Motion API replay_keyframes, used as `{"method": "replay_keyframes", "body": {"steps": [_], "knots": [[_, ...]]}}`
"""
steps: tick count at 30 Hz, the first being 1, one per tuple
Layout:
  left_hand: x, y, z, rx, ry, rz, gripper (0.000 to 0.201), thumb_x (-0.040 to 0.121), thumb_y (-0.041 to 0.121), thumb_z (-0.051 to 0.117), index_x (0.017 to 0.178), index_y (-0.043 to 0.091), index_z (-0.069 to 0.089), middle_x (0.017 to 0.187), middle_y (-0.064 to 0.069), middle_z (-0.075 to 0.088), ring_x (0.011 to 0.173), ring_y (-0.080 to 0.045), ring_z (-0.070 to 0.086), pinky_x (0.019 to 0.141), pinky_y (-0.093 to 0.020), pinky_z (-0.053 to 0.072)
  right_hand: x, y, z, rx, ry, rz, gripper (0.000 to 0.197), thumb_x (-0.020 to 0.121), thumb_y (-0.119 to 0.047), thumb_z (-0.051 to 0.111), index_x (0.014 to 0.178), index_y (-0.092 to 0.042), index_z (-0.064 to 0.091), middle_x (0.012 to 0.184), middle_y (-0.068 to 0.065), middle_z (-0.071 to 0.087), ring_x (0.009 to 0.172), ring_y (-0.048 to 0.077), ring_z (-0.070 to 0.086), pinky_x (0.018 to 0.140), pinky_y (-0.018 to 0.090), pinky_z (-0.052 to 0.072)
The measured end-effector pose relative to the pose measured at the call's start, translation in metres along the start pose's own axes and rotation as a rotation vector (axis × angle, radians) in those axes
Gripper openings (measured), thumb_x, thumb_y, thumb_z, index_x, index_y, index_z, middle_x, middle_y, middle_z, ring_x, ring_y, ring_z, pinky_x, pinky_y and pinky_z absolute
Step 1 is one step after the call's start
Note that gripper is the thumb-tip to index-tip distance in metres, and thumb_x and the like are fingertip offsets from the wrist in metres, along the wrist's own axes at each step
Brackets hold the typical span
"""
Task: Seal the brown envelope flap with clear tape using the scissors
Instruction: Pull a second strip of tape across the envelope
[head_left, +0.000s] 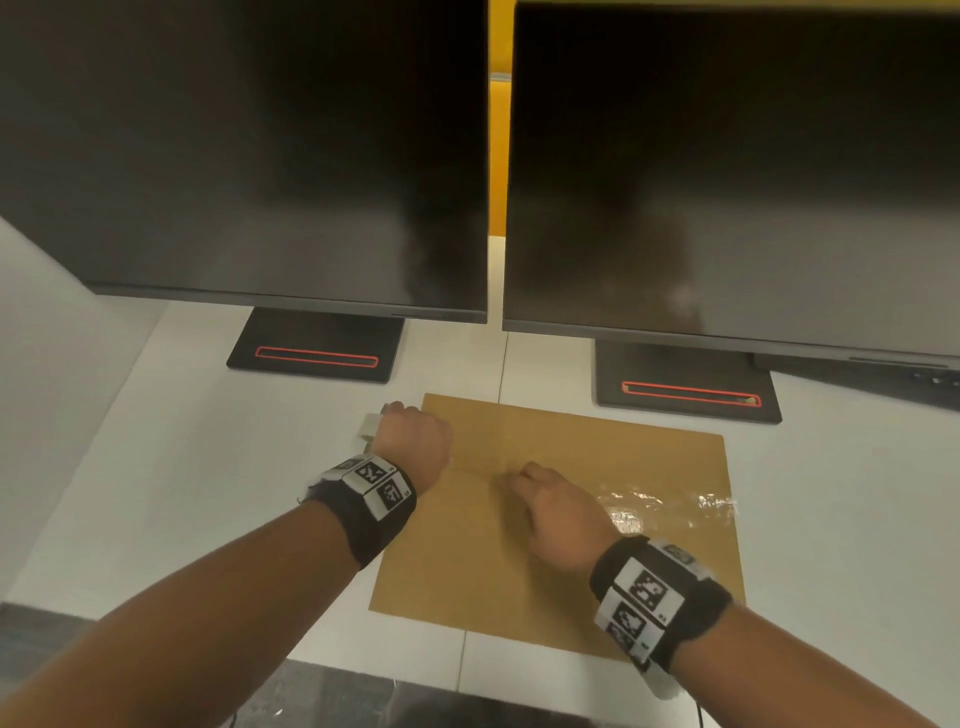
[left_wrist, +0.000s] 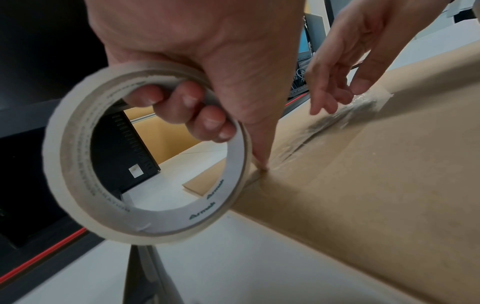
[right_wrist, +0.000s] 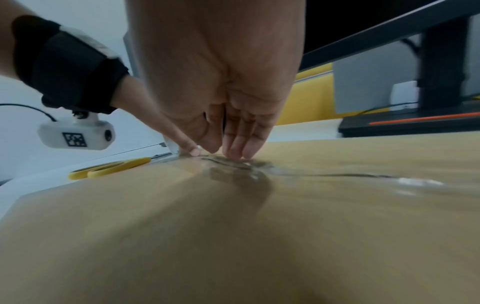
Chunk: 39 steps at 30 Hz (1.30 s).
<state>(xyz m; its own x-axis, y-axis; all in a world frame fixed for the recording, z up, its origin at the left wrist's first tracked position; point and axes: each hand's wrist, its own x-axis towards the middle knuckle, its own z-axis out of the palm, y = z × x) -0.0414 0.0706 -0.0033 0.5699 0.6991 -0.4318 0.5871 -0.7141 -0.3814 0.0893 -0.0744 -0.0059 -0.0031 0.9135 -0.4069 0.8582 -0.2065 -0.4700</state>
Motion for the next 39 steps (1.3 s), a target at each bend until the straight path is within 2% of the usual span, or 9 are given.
{"method": "replay_keyframes", "body": {"steps": [5,11,15,19,21,23,26,30,39], "knots": [[-0.004,0.001,-0.003,0.016,0.012,0.011,0.018,0.093,0.03,0.051,0.1,0.016,0.061,0.098,-0.004,0.068,0.093,-0.023,0.062,0.089,-0.038,0.041,0.023,-0.027,0.011,-0.117,-0.089,0.018,0.078,0.082,0.0,0.046,0.149,-0.022,0.013,0.15,0.011,0.021,0.133,0.031,0.028,0.104,0.04,0.036],[-0.009,0.0,-0.004,0.002,0.017,0.012,0.018,0.093,0.028,0.049,0.098,0.016,0.061,0.097,-0.003,0.068,0.092,-0.022,0.061,0.088,-0.037,0.039,0.027,-0.033,0.016,-0.234,-0.105,0.033,0.071,0.086,-0.006,0.038,0.149,-0.026,0.013,0.151,0.014,0.017,0.134,0.032,0.023,0.106,0.041,0.033],[-0.018,-0.006,-0.01,-0.084,0.024,0.032,0.035,0.093,0.04,0.038,0.101,0.014,0.059,0.102,-0.005,0.066,0.098,-0.024,0.057,0.098,-0.041,0.033,0.028,-0.032,0.017,-0.228,-0.096,0.039,0.072,0.085,-0.007,0.041,0.149,-0.026,0.014,0.15,0.013,0.017,0.135,0.031,0.023,0.106,0.04,0.032],[-0.025,-0.035,-0.012,-0.28,-0.013,0.042,0.042,0.094,0.044,0.036,0.117,0.017,0.057,0.117,-0.004,0.065,0.115,-0.022,0.055,0.115,-0.044,0.015,0.029,-0.029,0.019,-0.208,-0.083,0.042,0.077,0.081,-0.007,0.045,0.148,-0.029,0.014,0.148,0.012,0.02,0.132,0.03,0.025,0.105,0.04,0.034],[-0.026,-0.049,-0.012,-0.397,-0.04,0.04,0.042,0.093,0.051,0.041,0.112,0.019,0.06,0.118,-0.001,0.064,0.113,-0.021,0.055,0.11,-0.039,0.024,0.031,-0.028,0.019,-0.187,-0.07,0.041,0.078,0.079,-0.008,0.047,0.146,-0.032,0.015,0.144,0.01,0.024,0.128,0.029,0.029,0.103,0.04,0.035],[-0.027,-0.058,-0.011,-0.457,-0.047,0.026,0.047,0.09,0.062,0.041,0.102,0.02,0.06,0.112,-0.002,0.066,0.105,-0.023,0.057,0.095,-0.036,0.036,0.032,-0.027,0.02,-0.172,-0.073,0.047,0.08,0.079,-0.008,0.047,0.146,-0.034,0.014,0.141,0.009,0.027,0.125,0.028,0.03,0.102,0.041,0.036],[-0.024,-0.062,-0.006,-0.416,-0.004,0.022,0.049,0.089,0.069,0.029,0.087,0.026,0.053,0.098,0.0,0.068,0.091,-0.021,0.058,0.095,-0.036,0.034,0.032,-0.027,0.02,-0.19,-0.091,0.052,0.083,0.08,-0.008,0.045,0.147,-0.038,0.007,0.14,0.009,0.026,0.127,0.029,0.028,0.103,0.042,0.033],[-0.02,-0.06,0.0,-0.295,0.077,0.034,0.043,0.09,0.06,0.034,0.077,0.024,0.052,0.085,0.003,0.07,0.072,-0.017,0.051,0.091,-0.036,0.028,0.033,-0.029,0.02,-0.24,-0.127,0.071,0.084,0.081,-0.008,0.044,0.147,-0.04,0.004,0.145,0.011,0.022,0.133,0.031,0.022,0.107,0.045,0.028],[-0.016,-0.05,0.003,-0.058,0.06,-0.002,0.036,0.093,0.044,0.032,0.089,0.022,0.061,0.089,0.003,0.07,0.087,-0.018,0.062,0.096,-0.038,0.029,0.035,-0.032,0.021,-0.257,-0.161,0.106,0.089,0.077,-0.006,0.047,0.146,-0.043,0.003,0.147,0.011,0.02,0.136,0.03,0.018,0.108,0.047,0.025]]}}
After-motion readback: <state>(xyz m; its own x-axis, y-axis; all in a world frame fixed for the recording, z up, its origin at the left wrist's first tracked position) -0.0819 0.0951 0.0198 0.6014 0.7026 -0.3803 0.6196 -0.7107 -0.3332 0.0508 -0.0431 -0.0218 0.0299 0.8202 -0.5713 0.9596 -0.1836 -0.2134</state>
